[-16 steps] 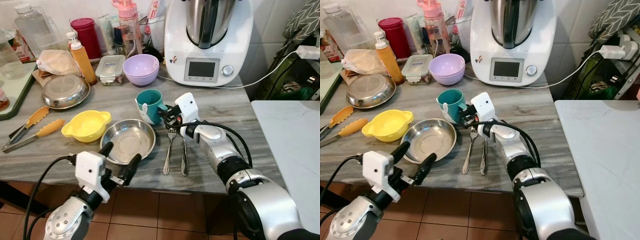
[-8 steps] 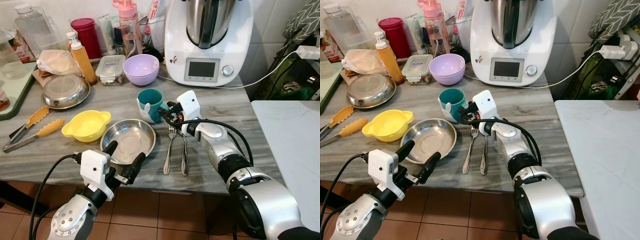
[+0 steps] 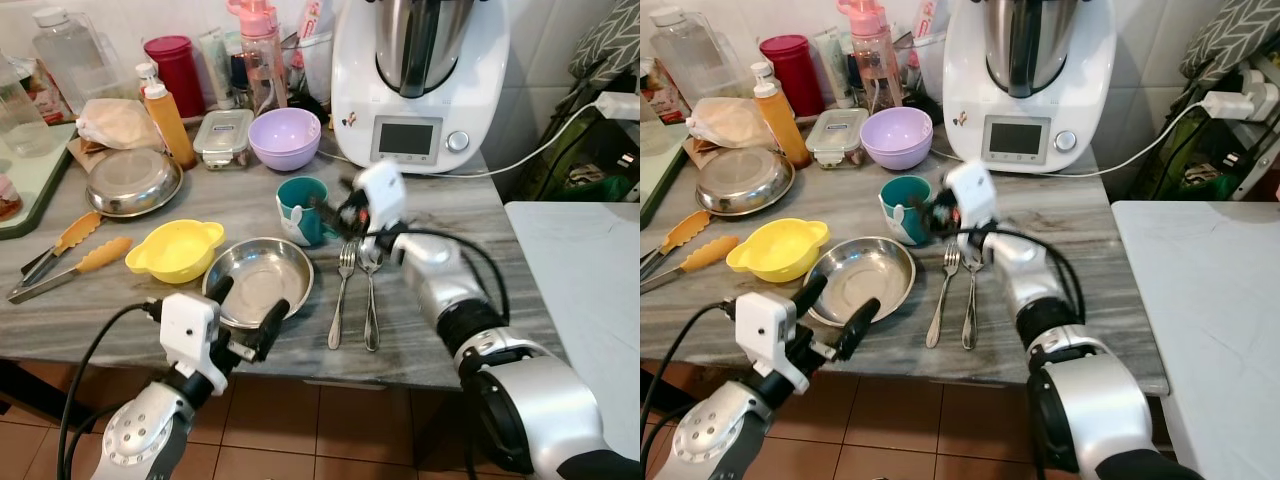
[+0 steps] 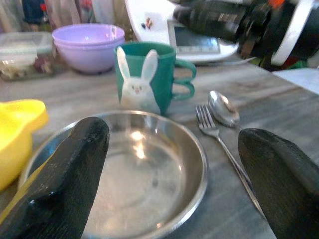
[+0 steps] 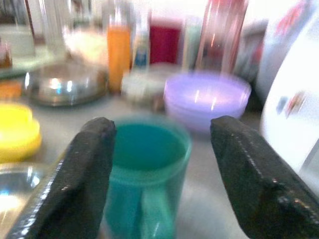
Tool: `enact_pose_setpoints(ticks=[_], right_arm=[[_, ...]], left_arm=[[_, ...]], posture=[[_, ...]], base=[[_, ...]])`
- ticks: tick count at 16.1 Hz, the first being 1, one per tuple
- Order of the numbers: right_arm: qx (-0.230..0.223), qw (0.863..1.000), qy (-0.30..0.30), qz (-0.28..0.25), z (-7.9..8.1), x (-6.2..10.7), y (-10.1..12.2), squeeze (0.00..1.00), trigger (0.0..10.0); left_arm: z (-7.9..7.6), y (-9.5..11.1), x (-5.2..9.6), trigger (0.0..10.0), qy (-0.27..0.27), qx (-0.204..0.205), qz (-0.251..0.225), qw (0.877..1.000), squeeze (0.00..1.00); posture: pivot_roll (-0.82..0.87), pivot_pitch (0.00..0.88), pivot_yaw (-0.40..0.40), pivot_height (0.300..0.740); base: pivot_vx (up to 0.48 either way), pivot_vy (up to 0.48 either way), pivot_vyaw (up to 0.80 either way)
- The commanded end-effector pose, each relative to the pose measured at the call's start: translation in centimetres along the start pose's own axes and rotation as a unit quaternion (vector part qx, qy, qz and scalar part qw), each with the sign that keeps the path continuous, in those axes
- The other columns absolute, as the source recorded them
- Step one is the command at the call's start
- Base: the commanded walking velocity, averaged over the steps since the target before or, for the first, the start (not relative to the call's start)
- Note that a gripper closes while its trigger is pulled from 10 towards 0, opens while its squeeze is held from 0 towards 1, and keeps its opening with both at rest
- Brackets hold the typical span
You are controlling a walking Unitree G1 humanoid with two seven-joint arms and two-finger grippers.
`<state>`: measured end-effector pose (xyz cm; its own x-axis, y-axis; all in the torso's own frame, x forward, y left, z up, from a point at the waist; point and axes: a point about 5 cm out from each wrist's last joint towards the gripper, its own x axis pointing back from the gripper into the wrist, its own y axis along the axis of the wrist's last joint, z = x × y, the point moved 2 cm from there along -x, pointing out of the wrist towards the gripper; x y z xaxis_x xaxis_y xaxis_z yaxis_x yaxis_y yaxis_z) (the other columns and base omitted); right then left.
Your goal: Setting the table
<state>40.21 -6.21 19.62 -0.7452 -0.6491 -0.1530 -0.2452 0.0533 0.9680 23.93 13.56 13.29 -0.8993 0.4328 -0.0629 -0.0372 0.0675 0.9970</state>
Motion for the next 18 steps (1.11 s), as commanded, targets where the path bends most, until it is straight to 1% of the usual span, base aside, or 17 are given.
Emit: enact_pose_setpoints(ticks=[1,3,4,5,6,7,8,9,11,12,13,15,16,17,18], right_arm=[[0.008,1.000,0.001,-0.023,-0.1,0.1,0.8,1.00,10.0],[0.028,0.999,-0.014,-0.038,-0.1,1.8,0.2,1.00,10.0],[0.025,0.998,-0.037,-0.034,-0.1,3.2,-0.8,1.00,10.0],[0.026,0.998,-0.053,-0.025,0.2,4.7,-1.9,1.00,10.0],[0.048,0.998,-0.049,-0.013,0.9,6.0,-2.8,1.00,10.0],[0.022,0.997,-0.069,-0.008,1.0,6.7,-3.3,1.00,10.0],[0.008,0.996,-0.084,-0.001,1.0,7.3,-3.7,1.00,10.0],[0.016,0.996,-0.091,0.007,1.2,7.9,-4.1,1.00,10.0],[0.007,0.994,-0.103,0.022,1.5,9.1,-4.9,1.00,10.0],[0.012,0.993,-0.109,0.030,1.8,9.7,-5.0,1.00,10.0],[0.013,0.994,-0.103,0.028,2.3,9.8,-4.7,1.00,10.0],[0.020,0.995,-0.093,0.019,2.9,9.4,-3.9,1.00,10.0],[0.024,0.995,-0.100,0.015,2.9,9.2,-3.4,1.00,10.0],[0.037,0.994,-0.099,0.008,2.9,9.0,-2.9,1.00,10.0],[0.057,0.994,-0.090,-0.014,3.3,8.6,-1.5,1.00,10.0]], left_arm=[[0.5,-0.1,0.1,10.0,0.010,-0.006,0.003,1.000,0.00],[0.5,-0.2,-0.3,10.0,0.011,-0.004,-0.002,1.000,0.00],[0.6,-0.2,-0.8,10.0,0.014,-0.002,-0.008,1.000,0.00],[0.8,0.0,-1.3,10.0,0.019,-0.001,-0.016,1.000,0.00],[0.9,0.1,-1.7,10.0,0.021,0.000,-0.022,1.000,0.00],[1.1,0.1,-1.8,10.0,0.024,0.001,-0.024,0.999,0.00],[1.1,0.0,-1.9,10.0,0.026,0.001,-0.025,0.999,0.00],[1.2,-0.1,-1.9,10.0,0.027,0.001,-0.025,0.999,0.00],[1.6,-0.2,-1.9,10.0,0.036,-0.001,-0.026,0.999,0.00],[2.1,-0.5,-1.8,10.0,0.050,0.001,-0.026,0.998,0.00],[2.6,-0.8,-1.8,10.0,0.064,0.004,-0.025,0.998,0.00],[3.4,-0.8,-1.8,10.0,0.093,0.007,-0.033,0.995,0.00],[4.8,-0.2,-1.6,10.0,0.143,0.003,-0.054,0.988,0.00],[5.8,-0.1,-1.3,10.0,0.171,0.009,-0.058,0.983,0.00],[7.1,-0.1,-0.7,10.0,0.191,-0.001,-0.057,0.980,0.00]], posture=[[-0.02,0.032,0.061,0.740],[-0.04,0.009,0.057,0.740],[-0.05,0.000,0.049,0.740],[-0.06,0.000,0.047,0.740],[-0.07,0.000,0.045,0.740],[-0.08,0.000,0.046,0.740],[-0.08,0.000,0.047,0.740],[-0.09,0.000,0.048,0.740],[-0.09,0.000,0.049,0.740],[-0.09,0.000,0.051,0.740],[-0.10,0.000,0.054,0.740],[-0.10,0.000,0.054,0.740],[-0.09,0.000,0.056,0.740],[-0.09,0.000,0.056,0.740],[-0.08,0.000,0.052,0.740]], base=[[0.000,0.000,0.00],[0.000,0.000,0.00],[0.000,0.000,0.00],[0.000,0.000,0.00],[0.000,0.000,0.00],[0.000,0.000,0.00],[0.000,0.000,0.00],[0.000,0.000,0.00],[0.000,0.000,0.00],[0.000,0.000,0.00],[0.000,0.000,0.00],[0.000,0.000,0.00],[0.000,0.000,0.00],[0.000,0.000,0.00],[0.000,0.000,0.00]])
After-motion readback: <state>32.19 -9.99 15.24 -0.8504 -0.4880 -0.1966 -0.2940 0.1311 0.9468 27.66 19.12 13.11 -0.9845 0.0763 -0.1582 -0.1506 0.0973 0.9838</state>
